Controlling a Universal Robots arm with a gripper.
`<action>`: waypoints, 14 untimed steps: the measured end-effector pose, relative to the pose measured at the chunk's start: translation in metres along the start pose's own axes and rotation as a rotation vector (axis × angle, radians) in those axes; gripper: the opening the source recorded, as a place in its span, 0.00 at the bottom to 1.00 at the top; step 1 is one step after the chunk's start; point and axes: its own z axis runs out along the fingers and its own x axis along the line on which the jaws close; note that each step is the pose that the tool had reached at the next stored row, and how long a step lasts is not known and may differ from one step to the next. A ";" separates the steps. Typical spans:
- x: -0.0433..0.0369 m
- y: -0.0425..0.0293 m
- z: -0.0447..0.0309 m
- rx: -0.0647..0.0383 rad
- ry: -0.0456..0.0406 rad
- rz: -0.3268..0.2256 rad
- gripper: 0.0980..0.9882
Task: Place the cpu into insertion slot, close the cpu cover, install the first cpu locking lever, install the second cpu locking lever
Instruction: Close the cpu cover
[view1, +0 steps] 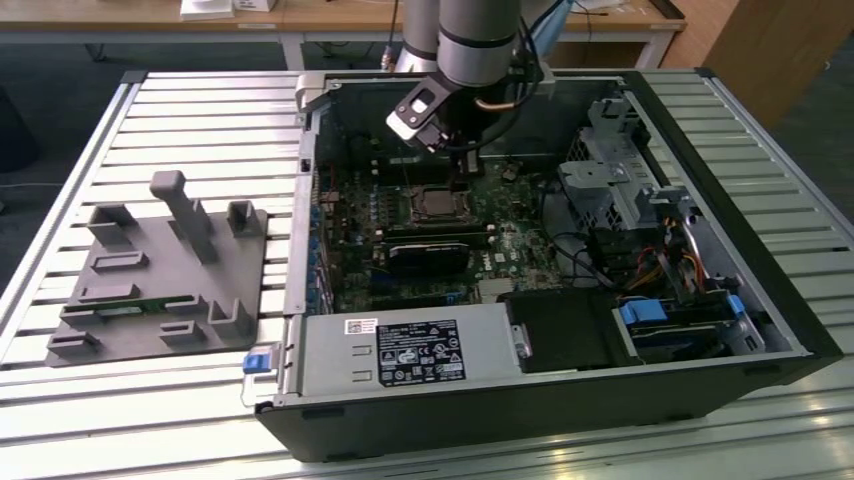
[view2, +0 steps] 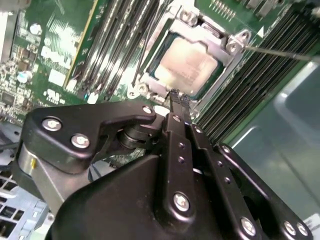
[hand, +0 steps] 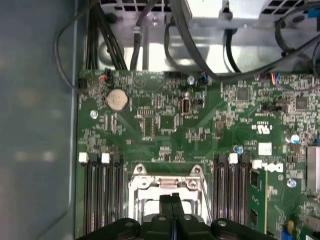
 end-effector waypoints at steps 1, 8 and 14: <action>0.0000 -0.0014 0.0002 0.000 -0.0001 0.000 0.01; -0.0001 -0.0131 0.0047 0.000 0.0001 0.000 0.01; -0.0002 -0.0168 0.0086 0.000 0.0002 0.000 0.01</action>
